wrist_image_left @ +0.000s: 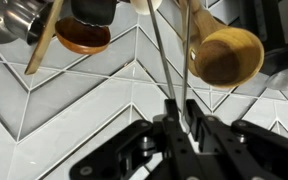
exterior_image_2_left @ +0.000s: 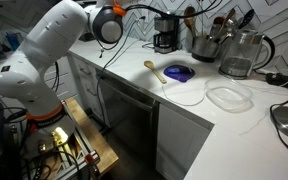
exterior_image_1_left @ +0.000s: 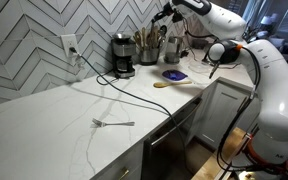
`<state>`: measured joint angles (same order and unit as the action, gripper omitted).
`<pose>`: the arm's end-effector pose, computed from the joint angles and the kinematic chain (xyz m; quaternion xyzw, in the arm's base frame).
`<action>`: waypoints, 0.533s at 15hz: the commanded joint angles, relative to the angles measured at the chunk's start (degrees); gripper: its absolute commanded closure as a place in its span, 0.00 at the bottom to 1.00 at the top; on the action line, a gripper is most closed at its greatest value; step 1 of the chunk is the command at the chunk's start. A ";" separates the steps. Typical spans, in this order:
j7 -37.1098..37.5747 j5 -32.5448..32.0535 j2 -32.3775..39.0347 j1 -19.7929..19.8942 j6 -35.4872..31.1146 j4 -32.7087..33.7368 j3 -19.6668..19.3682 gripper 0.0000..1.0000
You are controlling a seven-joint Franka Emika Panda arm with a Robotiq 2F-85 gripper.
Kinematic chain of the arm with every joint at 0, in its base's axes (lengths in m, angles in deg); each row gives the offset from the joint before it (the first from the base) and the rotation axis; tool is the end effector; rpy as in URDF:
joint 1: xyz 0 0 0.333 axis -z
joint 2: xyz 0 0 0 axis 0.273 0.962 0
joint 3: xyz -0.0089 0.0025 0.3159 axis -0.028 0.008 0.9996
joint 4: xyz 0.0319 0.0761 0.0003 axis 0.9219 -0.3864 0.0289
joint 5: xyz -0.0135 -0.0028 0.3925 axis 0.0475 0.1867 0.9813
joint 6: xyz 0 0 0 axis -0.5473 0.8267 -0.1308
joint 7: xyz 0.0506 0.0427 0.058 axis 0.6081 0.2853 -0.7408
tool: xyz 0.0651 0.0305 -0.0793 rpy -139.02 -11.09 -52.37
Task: Remove the clamp tongs from the metallic utensil storage bucket and place it on the counter top
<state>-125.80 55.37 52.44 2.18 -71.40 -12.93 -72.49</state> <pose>0.7603 -0.1805 0.6474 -0.8701 -0.1779 -0.4569 0.0496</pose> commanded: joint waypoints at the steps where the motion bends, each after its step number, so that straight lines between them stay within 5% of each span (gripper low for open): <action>1: 3.87 -1.13 -1.78 0.51 1.37 0.02 0.66 0.96; 8: 5.14 -1.02 -5.27 0.80 12.91 -0.05 1.14 0.96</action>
<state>-121.40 55.31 49.13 2.15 -66.17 -12.82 -72.42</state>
